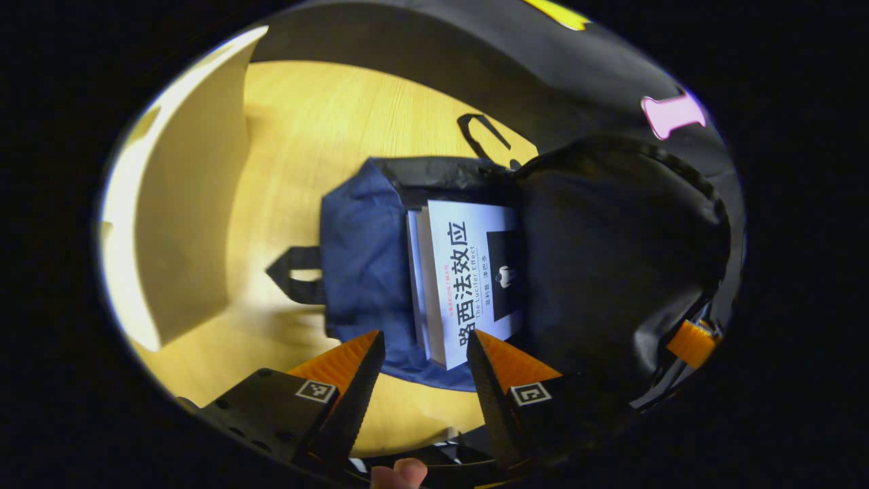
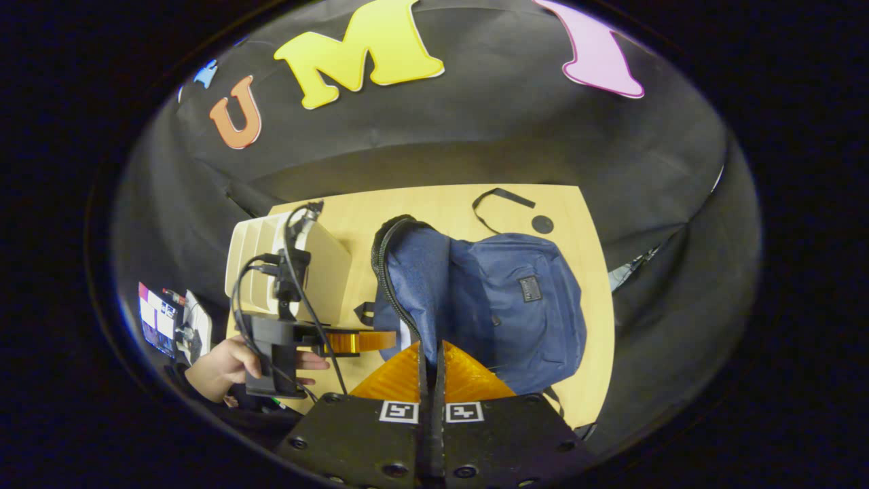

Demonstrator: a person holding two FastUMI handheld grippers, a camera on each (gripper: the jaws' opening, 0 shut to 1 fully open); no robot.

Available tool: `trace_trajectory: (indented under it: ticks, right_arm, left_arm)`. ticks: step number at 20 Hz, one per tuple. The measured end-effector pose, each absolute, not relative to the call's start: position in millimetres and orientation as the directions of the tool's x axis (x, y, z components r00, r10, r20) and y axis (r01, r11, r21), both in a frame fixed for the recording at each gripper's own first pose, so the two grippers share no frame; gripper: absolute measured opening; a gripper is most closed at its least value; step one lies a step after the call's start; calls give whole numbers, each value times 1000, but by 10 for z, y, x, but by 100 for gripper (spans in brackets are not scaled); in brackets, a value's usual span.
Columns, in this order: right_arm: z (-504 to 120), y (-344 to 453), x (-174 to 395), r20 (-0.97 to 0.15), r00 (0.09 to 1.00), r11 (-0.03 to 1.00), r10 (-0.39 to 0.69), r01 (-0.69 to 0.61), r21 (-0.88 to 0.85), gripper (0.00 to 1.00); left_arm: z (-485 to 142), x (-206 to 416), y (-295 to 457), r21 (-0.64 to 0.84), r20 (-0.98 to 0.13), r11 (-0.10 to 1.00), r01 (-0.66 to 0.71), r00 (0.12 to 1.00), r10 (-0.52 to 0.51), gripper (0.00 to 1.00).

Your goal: Open the schoolbag, grab two books from the bookshelf and put them into the schoolbag.

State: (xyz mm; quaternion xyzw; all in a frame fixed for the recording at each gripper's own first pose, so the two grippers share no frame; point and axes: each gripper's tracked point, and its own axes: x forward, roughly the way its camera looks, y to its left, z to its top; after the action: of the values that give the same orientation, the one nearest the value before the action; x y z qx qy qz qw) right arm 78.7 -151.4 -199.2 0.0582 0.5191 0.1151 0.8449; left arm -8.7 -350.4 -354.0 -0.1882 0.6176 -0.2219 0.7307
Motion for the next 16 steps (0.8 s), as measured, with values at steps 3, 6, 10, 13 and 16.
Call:
trace_trajectory:
  ticks: [3,6,10,13,16]
  right_arm:
    - [-2107,-1295,733,-861,425,961,278,-131,245,0]
    - [-2255,-1072,691,-860,425,959,283,-124,254,0]
    - [-2496,-784,626,-862,424,960,279,-116,254,0]
    - [-2612,-565,569,-862,419,959,284,-118,258,15]
    - [-2562,-394,520,-845,453,959,285,-130,254,50]
  left_arm:
    - [-3170,78,-3116,-389,-834,895,217,329,-442,78]
    - [-2780,169,-2800,-304,-791,924,230,479,-380,78]
    - [-2333,258,-2278,-183,-709,956,228,643,-289,78]
    - [-1996,232,-2039,-120,-659,961,249,704,-265,80]
    - [-1735,22,-1801,-126,-676,955,267,682,-280,98]
